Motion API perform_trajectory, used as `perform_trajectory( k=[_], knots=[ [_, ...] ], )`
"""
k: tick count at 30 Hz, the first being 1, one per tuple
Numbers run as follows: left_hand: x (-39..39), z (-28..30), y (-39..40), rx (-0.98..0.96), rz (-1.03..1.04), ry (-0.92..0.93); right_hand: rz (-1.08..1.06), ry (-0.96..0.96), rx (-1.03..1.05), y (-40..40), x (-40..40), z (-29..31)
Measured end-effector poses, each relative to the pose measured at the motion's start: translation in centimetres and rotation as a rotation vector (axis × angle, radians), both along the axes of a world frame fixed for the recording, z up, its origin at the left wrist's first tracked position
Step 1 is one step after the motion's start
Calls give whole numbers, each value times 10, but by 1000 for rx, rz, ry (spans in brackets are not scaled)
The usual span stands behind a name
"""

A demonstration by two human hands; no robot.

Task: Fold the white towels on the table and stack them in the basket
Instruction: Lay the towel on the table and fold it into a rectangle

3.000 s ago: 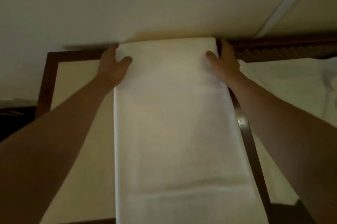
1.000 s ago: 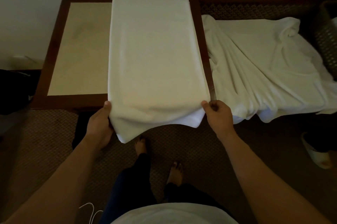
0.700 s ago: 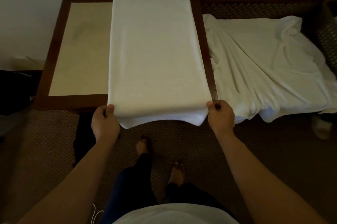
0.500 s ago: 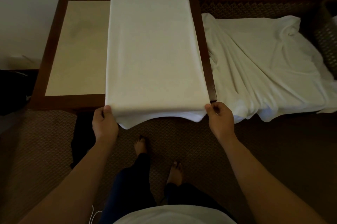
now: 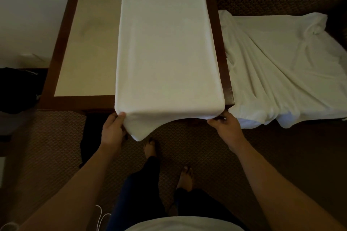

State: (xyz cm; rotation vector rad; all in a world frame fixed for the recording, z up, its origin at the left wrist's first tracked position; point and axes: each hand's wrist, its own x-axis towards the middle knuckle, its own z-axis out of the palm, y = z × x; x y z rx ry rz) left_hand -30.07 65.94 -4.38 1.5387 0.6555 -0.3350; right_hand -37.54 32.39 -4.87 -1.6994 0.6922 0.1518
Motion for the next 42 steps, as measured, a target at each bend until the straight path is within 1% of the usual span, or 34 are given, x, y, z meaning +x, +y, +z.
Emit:
perform_trajectory(
  k=[2,4,6,7,8,11,14,17,20,23,24,28,30,33,36,38,39,42],
  knots=[
    [-1,-1,4,43,-89,25,14,-7,-16,3,1,0],
    [-1,-2,8,131,-157,24,-20,-36,-65,4,2,1],
    [-2,-2,11,247,-174,3,-44,-70,-96,3,3,1],
    [-2,-3,13,276,-165,1,-44,-76,-90,2,4,1],
    [-2,-4,14,281,-160,-1,-36,-80,-65,1,5,2],
    [-7,-11,17,172,-151,33,8,-12,63,1,5,1],
    [-19,-19,19,125,-210,75,87,46,64,2,-3,-2],
    [-34,-13,21,173,-245,98,145,41,48,4,-14,6],
    [-50,9,25,330,-299,39,211,55,20,1,-25,21],
    [-63,39,27,378,-303,-26,231,65,2,-4,-32,45],
    [-65,50,28,370,-304,-40,216,67,17,-4,-33,56],
    [-60,92,36,286,-337,-50,137,28,184,-10,-36,96],
    [-48,108,37,156,-298,9,88,15,265,-12,-31,115],
    [-21,128,38,-122,-155,116,-15,54,387,-12,-16,139],
    [10,147,37,-294,-70,132,-79,59,516,-20,6,153],
    [32,154,37,-325,-61,110,-32,64,487,-28,24,159],
    [44,157,35,-315,-86,96,9,60,440,-31,34,159],
    [86,161,29,-233,-180,72,130,40,340,-36,69,165]
  ],
)
